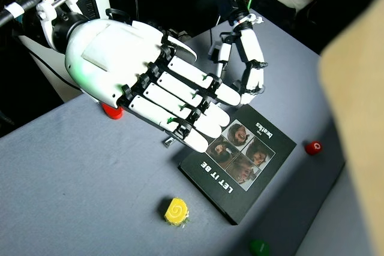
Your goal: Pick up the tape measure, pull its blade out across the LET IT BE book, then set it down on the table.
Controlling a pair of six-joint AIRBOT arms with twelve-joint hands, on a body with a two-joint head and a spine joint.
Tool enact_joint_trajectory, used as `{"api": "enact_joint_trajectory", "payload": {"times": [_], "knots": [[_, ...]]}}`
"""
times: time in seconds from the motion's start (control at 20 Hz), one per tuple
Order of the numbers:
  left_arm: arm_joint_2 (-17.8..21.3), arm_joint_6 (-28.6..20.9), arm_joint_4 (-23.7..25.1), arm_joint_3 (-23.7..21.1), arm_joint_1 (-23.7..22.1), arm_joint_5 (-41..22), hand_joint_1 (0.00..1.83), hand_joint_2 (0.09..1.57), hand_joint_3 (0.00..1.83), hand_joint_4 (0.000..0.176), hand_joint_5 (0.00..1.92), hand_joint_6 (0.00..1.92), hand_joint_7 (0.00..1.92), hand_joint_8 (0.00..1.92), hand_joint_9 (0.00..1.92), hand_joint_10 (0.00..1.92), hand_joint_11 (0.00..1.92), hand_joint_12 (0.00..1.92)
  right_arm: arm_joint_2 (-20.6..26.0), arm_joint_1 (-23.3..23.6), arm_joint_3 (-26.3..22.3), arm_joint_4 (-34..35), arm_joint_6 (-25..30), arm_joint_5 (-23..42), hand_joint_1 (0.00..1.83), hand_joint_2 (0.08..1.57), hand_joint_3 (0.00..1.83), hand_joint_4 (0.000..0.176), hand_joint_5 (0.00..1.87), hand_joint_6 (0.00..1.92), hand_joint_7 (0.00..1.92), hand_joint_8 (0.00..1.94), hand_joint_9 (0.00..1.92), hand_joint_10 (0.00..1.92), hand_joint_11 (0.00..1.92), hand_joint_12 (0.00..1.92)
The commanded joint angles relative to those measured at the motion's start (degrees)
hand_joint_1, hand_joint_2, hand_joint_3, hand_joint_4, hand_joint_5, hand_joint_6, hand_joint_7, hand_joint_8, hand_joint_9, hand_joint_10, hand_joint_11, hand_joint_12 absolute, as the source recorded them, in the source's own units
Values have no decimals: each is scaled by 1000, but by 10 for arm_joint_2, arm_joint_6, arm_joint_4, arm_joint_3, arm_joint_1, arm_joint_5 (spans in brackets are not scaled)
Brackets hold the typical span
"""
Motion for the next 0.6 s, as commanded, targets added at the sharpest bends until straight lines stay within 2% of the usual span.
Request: {"api": "enact_joint_trajectory", "payload": {"times": [0.0, 0.55], "knots": [[-5, -4, 11, 2, 0, -63, 1114, 1058, 0, 0, 617, 2, 613, 2, 590, 2, 340, 680, 0, 10, -2, -53, 7, 41, 186, 1137, 0, 65, 43, 1, 105, 1, 39, 0, 0, 372], [-13, -1, 16, 7, 17, -74, 1111, 1060, 1, 0, 614, 0, 612, 1, 572, 0, 316, 671, 0, 12, -2, -53, 10, 43, 184, 1137, 0, 65, 48, 2, 99, 0, 27, 0, 0, 354]]}}
